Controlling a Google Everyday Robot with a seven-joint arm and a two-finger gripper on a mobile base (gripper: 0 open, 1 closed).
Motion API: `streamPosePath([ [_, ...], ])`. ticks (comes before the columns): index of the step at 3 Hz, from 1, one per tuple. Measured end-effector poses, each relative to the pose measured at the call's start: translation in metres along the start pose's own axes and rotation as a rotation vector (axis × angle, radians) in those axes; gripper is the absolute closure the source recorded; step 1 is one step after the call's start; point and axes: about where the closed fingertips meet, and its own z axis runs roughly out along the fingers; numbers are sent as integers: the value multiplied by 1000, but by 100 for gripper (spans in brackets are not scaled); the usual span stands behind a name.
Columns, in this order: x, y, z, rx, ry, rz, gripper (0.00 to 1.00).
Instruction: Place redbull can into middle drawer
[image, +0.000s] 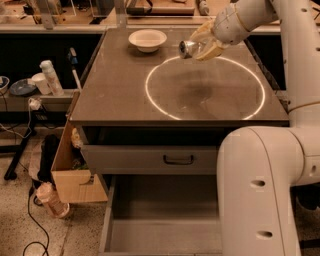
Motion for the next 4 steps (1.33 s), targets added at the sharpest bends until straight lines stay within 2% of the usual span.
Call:
streamPosePath([
  [1, -7, 10, -41, 27, -11, 35, 100],
  [2, -7, 8, -41, 37, -11, 28, 100],
  [4, -11, 20, -75, 71, 11, 41, 100],
])
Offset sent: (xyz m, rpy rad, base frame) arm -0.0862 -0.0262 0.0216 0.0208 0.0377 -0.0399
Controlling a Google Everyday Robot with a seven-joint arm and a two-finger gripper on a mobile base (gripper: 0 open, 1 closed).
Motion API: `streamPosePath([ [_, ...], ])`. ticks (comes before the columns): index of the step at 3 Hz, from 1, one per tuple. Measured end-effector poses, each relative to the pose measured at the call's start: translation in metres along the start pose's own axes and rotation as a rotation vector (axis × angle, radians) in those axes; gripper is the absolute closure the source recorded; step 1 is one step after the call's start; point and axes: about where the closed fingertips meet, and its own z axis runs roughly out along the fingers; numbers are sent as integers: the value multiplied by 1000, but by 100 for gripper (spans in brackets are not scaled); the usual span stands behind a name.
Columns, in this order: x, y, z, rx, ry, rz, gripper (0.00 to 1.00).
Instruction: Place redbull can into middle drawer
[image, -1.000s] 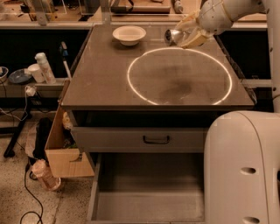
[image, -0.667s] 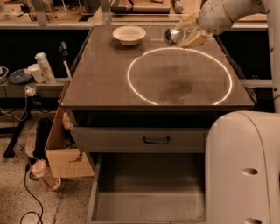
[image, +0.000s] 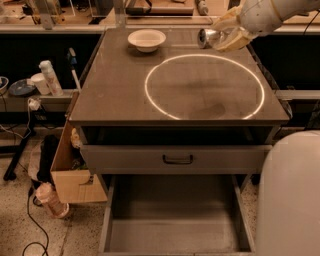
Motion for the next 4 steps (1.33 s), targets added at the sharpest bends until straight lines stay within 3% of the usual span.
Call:
streamPosePath([
  [1, -10, 6, -26, 46, 53, -14, 100],
  [2, -28, 11, -55, 139, 109, -37, 100],
  [3, -52, 28, -76, 238, 204, -65, 100],
  [4, -44, 45, -50, 184, 197, -49, 100],
])
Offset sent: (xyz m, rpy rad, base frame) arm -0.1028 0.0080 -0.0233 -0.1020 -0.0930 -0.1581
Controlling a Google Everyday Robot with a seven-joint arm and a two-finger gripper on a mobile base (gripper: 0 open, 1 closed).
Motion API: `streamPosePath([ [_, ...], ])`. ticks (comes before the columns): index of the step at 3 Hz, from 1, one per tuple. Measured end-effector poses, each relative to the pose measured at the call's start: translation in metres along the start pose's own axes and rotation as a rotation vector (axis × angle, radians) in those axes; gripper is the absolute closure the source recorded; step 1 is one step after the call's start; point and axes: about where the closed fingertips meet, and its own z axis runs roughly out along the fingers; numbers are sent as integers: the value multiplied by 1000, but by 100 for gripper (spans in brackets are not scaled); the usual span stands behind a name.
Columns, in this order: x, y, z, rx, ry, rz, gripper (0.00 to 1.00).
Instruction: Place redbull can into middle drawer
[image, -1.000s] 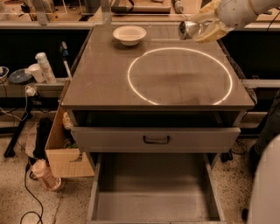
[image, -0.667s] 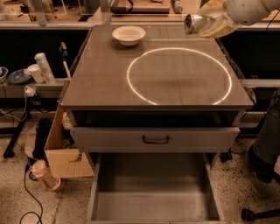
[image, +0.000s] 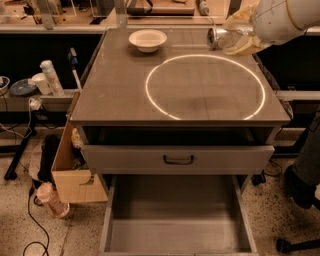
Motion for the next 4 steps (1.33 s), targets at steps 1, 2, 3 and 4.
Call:
streamPosePath([
  [1, -3, -1, -5, 5, -4, -1, 100],
  [2, -11, -4, -15, 16, -14, -3, 100],
  [3, -23, 25, -51, 7, -4, 14, 100],
  [4, -27, 52, -67, -7, 9, 40, 100],
])
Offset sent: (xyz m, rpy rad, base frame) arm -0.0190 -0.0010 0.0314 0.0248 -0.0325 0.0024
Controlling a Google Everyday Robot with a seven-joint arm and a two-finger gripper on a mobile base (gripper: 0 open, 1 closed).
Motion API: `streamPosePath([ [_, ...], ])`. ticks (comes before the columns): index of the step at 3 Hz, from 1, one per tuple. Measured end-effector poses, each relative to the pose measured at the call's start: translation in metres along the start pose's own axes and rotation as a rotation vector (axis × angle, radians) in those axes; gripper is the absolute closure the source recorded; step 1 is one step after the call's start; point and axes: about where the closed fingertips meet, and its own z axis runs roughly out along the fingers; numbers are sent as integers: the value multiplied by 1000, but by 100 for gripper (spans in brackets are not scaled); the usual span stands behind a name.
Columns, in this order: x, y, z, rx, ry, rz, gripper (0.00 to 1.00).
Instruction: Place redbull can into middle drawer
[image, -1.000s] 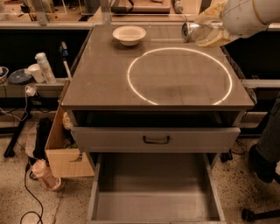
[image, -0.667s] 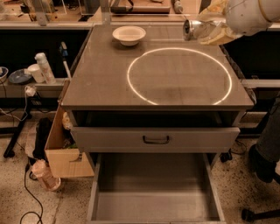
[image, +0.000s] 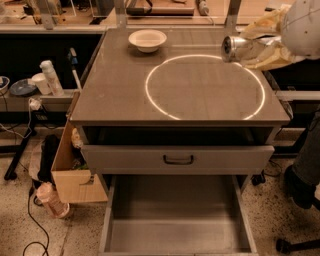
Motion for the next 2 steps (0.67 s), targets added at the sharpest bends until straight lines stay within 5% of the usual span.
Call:
streamPosePath([
  [2, -8, 59, 2, -91, 28, 48, 100],
])
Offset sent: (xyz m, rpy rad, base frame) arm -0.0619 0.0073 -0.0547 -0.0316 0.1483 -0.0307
